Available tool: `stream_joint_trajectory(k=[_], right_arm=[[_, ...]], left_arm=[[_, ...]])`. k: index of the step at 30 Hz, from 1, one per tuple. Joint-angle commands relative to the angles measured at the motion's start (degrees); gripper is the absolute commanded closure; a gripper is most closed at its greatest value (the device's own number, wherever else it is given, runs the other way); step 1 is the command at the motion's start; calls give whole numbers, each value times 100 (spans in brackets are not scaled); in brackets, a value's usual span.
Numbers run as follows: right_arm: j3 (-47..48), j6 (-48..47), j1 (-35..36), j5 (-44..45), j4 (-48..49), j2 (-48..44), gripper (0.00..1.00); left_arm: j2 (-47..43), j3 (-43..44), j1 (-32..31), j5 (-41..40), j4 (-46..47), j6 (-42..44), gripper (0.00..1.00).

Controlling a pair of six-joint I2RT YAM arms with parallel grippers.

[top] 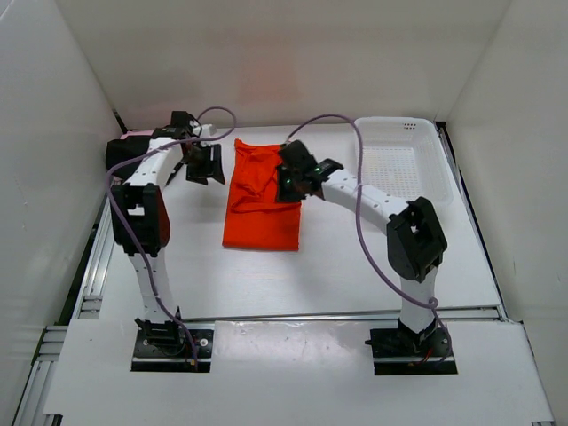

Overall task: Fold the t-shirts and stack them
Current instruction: Fold the folded rectangular tshirt in 1/3 of the way

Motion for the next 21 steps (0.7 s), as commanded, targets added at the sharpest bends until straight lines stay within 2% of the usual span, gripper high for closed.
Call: stream_joint_trajectory(k=[1,2,5,14,21], right_arm=[[32,-263,492,200,74,123,83],[137,-263,605,131,74,324,91],[550,-193,712,-98,74,756,97],[1324,-140,712,297,-93,1599,98],[1614,-193,712,937,-330,1925,96]], left_arm=[[-749,-79,388,-81,57,23,29],[-820,-168,459,-81,57,23,29],[-1067,-537,732,-81,57,23,29],[-1506,-1231,1093,-81,109,23,29],[-1559,-1285,1269,-81,162,23,28]])
